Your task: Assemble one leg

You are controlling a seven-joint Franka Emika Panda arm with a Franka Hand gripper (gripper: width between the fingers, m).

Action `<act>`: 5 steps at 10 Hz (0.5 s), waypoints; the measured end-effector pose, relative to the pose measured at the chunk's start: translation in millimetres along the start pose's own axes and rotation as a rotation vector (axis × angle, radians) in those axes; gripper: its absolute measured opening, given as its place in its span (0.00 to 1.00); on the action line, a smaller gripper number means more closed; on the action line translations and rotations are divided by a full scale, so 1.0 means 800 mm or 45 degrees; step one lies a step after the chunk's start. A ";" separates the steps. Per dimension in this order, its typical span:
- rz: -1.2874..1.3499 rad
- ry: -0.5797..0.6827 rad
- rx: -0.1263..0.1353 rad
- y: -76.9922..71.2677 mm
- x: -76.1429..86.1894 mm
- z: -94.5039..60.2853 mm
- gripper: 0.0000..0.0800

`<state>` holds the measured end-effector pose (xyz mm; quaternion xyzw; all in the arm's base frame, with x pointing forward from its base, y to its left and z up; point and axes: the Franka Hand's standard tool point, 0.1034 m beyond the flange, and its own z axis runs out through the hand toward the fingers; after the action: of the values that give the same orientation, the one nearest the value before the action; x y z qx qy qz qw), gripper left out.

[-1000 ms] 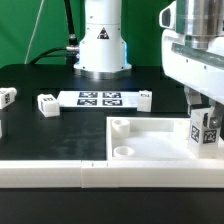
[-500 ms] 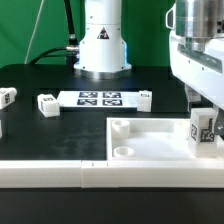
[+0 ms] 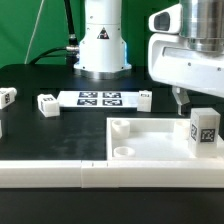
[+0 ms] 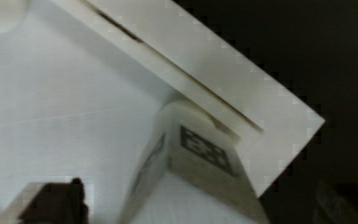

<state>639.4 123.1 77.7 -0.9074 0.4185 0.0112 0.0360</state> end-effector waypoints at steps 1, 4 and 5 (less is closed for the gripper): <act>-0.112 0.000 0.003 -0.002 -0.003 0.000 0.81; -0.533 0.035 -0.003 -0.010 -0.008 0.000 0.81; -0.665 0.041 -0.011 -0.009 -0.006 -0.001 0.81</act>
Offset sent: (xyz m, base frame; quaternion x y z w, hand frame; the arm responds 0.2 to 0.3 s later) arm 0.0027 0.0123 0.0049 -0.0110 0.0217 -0.2908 0.9565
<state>641.8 131.7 78.8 -0.9849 0.1705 -0.0110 0.0272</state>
